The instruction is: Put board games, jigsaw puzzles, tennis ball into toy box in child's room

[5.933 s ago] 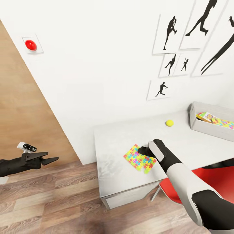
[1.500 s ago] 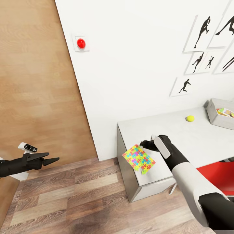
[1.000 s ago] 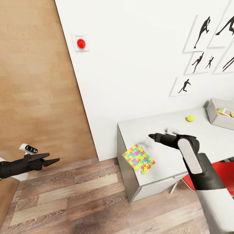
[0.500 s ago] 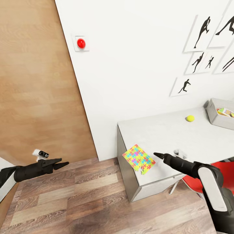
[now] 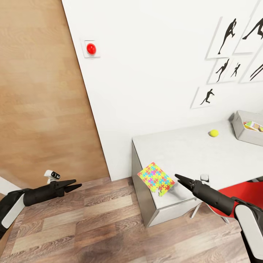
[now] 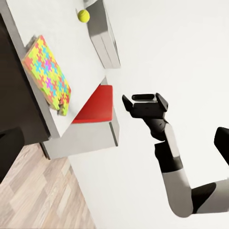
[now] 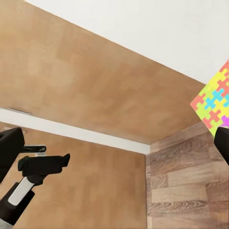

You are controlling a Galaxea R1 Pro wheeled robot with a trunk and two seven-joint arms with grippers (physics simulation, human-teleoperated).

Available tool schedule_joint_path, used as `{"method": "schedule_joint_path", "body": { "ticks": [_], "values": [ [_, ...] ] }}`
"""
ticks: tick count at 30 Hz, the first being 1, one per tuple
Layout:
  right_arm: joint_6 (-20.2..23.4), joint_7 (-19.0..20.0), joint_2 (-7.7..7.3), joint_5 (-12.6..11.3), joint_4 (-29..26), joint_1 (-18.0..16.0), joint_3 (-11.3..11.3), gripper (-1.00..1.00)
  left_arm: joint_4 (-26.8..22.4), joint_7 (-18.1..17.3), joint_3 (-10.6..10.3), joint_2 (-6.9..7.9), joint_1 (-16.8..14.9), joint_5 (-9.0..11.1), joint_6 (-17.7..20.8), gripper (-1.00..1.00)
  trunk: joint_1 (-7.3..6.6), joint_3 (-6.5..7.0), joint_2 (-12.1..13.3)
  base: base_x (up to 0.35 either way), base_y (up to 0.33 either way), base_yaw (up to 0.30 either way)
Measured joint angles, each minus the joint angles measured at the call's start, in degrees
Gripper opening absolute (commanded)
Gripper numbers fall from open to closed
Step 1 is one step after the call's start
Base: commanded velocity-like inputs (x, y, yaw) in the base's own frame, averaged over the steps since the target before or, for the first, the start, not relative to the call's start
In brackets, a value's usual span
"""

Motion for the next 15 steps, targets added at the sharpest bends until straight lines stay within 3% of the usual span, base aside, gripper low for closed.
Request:
{"method": "schedule_joint_path", "body": {
  "ticks": [8,15],
  "values": [
    [0.06,1.23,-0.19,0.17,0.04,0.07,-0.64,1.0,0.11,2.08,0.12,-1.47,-0.02,0.0,-1.4,1.0,0.0,0.0,0.0,0.0,0.0,0.0],
    [0.08,1.46,0.24,0.08,0.04,0.1,-1.84,1.0,0.12,3.83,0.31,-1.65,0.01,0.25,-1.56,1.0,0.0,0.0,0.0,0.0,0.0,0.0]
  ]
}}
